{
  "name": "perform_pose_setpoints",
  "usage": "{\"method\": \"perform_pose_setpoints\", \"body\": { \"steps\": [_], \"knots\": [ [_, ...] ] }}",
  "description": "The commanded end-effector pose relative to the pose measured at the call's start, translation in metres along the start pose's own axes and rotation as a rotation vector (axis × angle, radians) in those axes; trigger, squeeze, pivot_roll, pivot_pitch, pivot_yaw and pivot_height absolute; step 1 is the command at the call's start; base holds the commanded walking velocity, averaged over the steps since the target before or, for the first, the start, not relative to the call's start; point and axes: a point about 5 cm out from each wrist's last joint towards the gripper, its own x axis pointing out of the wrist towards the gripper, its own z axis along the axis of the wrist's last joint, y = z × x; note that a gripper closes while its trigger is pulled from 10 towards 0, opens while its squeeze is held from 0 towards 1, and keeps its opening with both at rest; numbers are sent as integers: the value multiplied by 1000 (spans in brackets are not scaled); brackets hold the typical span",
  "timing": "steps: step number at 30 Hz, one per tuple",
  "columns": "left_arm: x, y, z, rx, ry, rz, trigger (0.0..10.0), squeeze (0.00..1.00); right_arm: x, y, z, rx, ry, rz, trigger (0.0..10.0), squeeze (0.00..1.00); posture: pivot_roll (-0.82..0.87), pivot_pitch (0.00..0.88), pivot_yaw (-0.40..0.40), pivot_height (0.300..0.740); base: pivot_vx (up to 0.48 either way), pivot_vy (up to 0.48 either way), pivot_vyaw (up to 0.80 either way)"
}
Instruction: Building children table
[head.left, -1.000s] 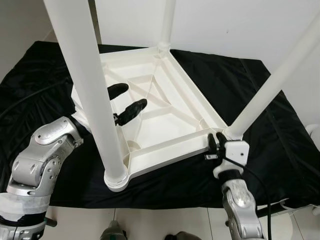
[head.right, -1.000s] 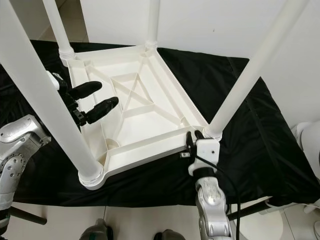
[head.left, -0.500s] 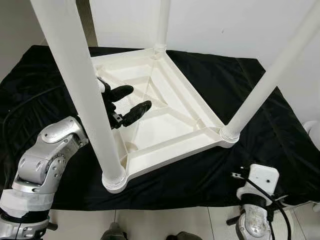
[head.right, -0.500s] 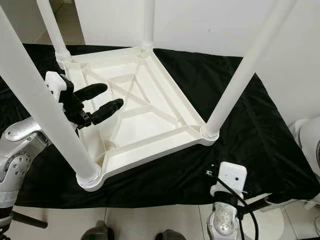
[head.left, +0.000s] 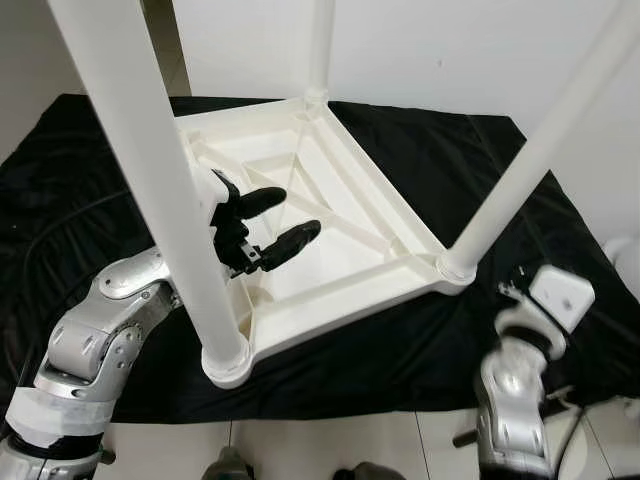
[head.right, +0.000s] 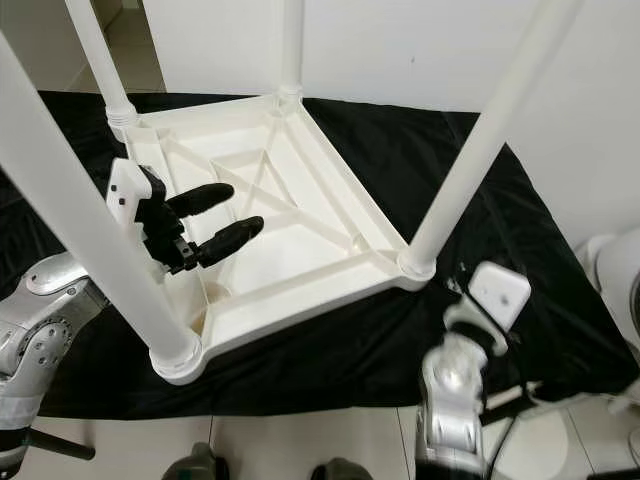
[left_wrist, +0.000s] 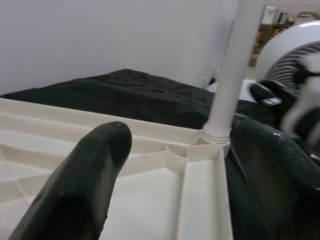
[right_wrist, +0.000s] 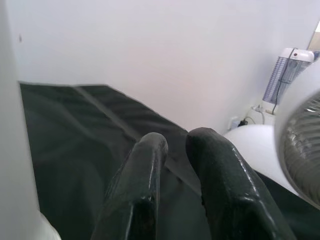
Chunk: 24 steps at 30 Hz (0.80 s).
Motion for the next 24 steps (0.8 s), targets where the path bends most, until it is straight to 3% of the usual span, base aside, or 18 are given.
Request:
{"method": "perform_pose_setpoints", "body": {
  "steps": [1,4,8,9,10,12,15,24],
  "knots": [
    [3,-16,0,-5,-4,-187,10000,0,0,0,-4,-1,18,-9,10000,0,83,49,-45,740,0,0,0],
    [7,-21,-1,-24,-9,-224,10000,0,23,15,1,18,13,-10,10000,0,82,53,-41,740,0,0,0],
    [7,-25,0,-37,-12,-243,10000,0,37,27,3,42,36,37,10000,0,83,55,-41,740,0,0,0],
    [7,-25,0,-37,-12,-243,10000,0,37,27,3,42,36,37,10000,0,83,55,-41,740,0,0,0],
    [6,-28,0,-48,-8,-243,10000,0,43,37,4,69,52,112,10000,0,86,58,-38,740,0,0,0],
    [6,-28,0,-48,-8,-243,10000,0,43,37,4,69,52,112,10000,0,86,58,-38,740,0,0,0],
    [4,-35,4,-59,-23,-210,10000,0,54,55,7,124,82,287,10000,0,89,66,-40,740,0,0,0],
    [4,-45,9,-94,-46,-204,10000,0,71,73,6,119,117,420,10000,0,103,80,-56,740,0,0,0]
  ]
}}
